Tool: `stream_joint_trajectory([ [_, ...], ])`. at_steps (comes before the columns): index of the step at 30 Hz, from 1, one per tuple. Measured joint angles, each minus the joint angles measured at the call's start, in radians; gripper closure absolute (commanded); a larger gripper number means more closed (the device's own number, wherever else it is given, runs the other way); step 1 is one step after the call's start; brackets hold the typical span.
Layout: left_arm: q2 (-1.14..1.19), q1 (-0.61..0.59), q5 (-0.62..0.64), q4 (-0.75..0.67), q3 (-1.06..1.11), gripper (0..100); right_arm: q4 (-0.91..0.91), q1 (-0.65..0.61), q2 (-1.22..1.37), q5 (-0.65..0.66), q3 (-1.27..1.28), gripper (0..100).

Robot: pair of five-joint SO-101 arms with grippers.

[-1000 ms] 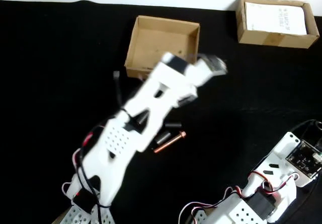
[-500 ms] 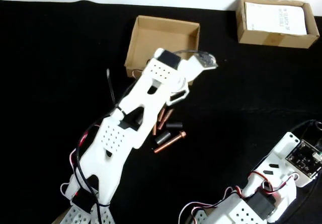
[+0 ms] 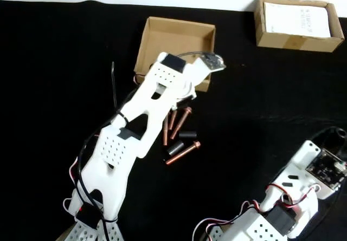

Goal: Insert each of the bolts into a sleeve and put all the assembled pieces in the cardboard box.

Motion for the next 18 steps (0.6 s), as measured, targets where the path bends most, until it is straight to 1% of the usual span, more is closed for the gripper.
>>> stream_joint_trajectory([
  [3, 0.0, 0.002, 0.011, 0.006, -0.02, 87, 0.0, -0.023, 0.0, 0.014, 0.0, 99.1],
  [4, 0.0, 0.002, 0.041, 0.026, -0.049, 84, 0.0, -0.028, 0.0, 0.017, 0.0, 99.1],
  [6, 0.005, 0.0, 0.149, 0.087, -0.115, 81, 0.0, -0.034, 0.0, 0.018, 0.0, 99.1],
  [8, 0.017, -0.005, 0.278, 0.155, -0.178, 81, 0.0, -0.04, 0.0, 0.018, 0.0, 99.1],
  [9, 0.02, -0.006, 0.338, 0.167, -0.21, 81, 0.0, -0.041, 0.0, 0.018, 0.0, 99.1],
  [11, 0.017, -0.006, 0.423, 0.192, -0.244, 81, 0.0, -0.041, 0.0, 0.018, 0.0, 99.1],
  [14, 0.02, -0.005, 0.48, 0.203, -0.255, 81, 0.0, -0.041, 0.0, 0.018, 0.0, 99.1],
  [18, 0.052, -0.003, 0.499, 0.203, -0.265, 81, 0.0, -0.041, 0.0, 0.018, 0.0, 99.1],
])
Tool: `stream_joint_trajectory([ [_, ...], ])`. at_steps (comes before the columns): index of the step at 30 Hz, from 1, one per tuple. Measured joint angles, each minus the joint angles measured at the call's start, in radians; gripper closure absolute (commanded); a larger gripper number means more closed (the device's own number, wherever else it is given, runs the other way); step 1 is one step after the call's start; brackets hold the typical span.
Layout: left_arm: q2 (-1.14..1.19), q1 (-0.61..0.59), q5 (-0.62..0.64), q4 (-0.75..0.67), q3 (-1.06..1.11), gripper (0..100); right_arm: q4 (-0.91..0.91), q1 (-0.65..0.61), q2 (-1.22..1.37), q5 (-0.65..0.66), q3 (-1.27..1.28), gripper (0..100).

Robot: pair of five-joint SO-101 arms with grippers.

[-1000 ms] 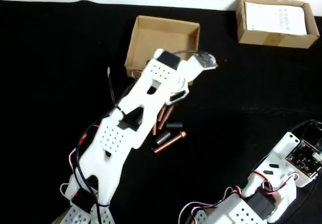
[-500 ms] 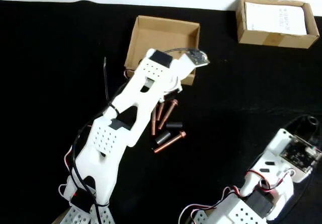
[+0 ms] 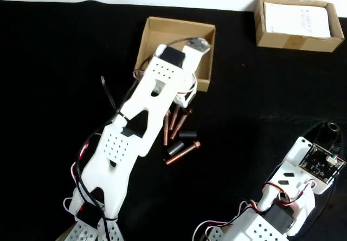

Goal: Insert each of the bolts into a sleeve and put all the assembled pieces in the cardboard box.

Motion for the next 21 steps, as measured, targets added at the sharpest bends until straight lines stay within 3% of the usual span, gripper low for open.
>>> stream_joint_trajectory([
  [8, 0.133, -0.005, 0.003, -0.048, -0.017, 82, 0.0, 0.0, 0.0, 0.0, 0.0, 99.1],
  [13, 0.146, -0.006, 0.005, -0.063, -0.043, 99, 0.0, 0.0, 0.0, 0.0, 0.0, 99.1],
  [21, 0.153, -0.003, 0.006, -0.063, -0.075, 97, 0.0, -0.005, 0.0, 0.0, 0.003, 99.1],
])
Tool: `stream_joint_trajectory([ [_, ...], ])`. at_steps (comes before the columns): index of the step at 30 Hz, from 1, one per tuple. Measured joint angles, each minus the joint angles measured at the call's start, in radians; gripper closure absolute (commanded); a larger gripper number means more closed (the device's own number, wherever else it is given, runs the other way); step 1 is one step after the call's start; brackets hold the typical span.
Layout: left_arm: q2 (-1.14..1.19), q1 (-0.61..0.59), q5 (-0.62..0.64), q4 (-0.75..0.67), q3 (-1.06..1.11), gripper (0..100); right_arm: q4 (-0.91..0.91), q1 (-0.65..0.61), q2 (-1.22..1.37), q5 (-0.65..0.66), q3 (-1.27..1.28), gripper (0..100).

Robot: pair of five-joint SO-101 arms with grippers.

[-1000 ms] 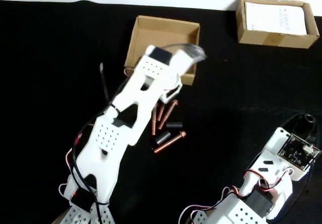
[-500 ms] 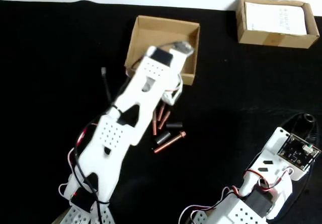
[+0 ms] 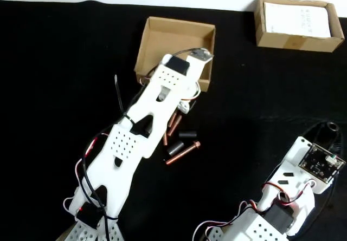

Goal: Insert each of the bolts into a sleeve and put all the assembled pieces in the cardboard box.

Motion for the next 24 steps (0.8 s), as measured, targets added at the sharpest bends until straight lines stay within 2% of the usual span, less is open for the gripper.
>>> stream_joint_trajectory([
  [3, 0.0, 0.0, 0.0, 0.0, 0.0, 97, 0.0, 0.0, 0.0, 0.0, 0.003, 99.1],
  [10, 0.006, -0.017, 0.0, 0.095, -0.1, 79, 0.0, 0.0, 0.0, 0.0, 0.003, 99.1],
  [18, 0.005, -0.109, -0.005, 0.106, -0.203, 79, 0.0, 0.0, 0.0, 0.0, 0.003, 99.1],
  [24, 0.023, -0.103, -0.005, 0.106, -0.209, 79, 0.0, 0.0, 0.0, 0.0, 0.003, 99.1],
])
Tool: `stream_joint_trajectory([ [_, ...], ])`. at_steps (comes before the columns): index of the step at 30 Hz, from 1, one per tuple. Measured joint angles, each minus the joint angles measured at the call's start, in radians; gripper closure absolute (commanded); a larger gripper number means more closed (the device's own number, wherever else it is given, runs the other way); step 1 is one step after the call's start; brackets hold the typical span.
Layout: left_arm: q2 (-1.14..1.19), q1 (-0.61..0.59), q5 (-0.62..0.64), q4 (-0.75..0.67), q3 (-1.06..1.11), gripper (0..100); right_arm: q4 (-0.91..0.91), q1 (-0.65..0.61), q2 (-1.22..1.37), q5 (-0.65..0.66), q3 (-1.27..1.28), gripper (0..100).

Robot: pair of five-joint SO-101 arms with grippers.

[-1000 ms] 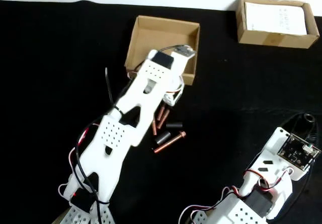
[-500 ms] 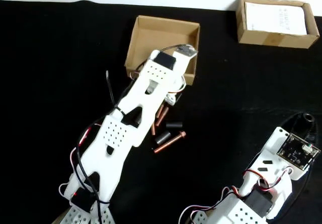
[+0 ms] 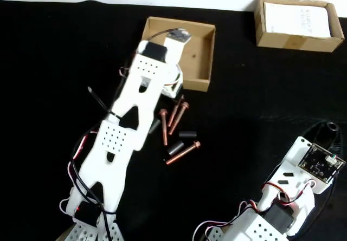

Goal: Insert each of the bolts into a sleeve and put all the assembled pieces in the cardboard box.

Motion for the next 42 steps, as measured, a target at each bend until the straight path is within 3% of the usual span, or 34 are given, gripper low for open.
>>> stream_joint_trajectory([
  [10, 0.089, 0.02, 0.0, -0.014, -0.005, 80, 0.0, 0.0, 0.0, 0.0, 0.002, 99.1],
  [14, 0.107, 0.023, 0.0, -0.048, -0.015, 100, 0.0, 0.0, 0.0, 0.0, 0.002, 99.1],
  [22, 0.11, 0.046, 0.005, -0.075, -0.037, 99, 0.0, -0.021, 0.0, 0.0, 0.002, 99.1],
  [27, 0.12, 0.029, 0.003, -0.018, -0.236, 99, 0.008, -0.112, 0.0, 0.0, 0.002, 99.1],
  [31, 0.055, 0.026, 0.008, 0.028, -0.307, 99, 0.149, -0.195, 0.0, -0.072, -0.044, 99.1],
  [36, -0.137, -0.005, 0.124, 0.049, -0.315, 99, 0.45, -0.315, -0.002, -0.241, -0.215, 99.1],
  [42, -0.405, -0.057, 0.146, 0.058, -0.315, 99, 0.641, -0.46, -0.005, -0.279, -0.262, 99.1],
])
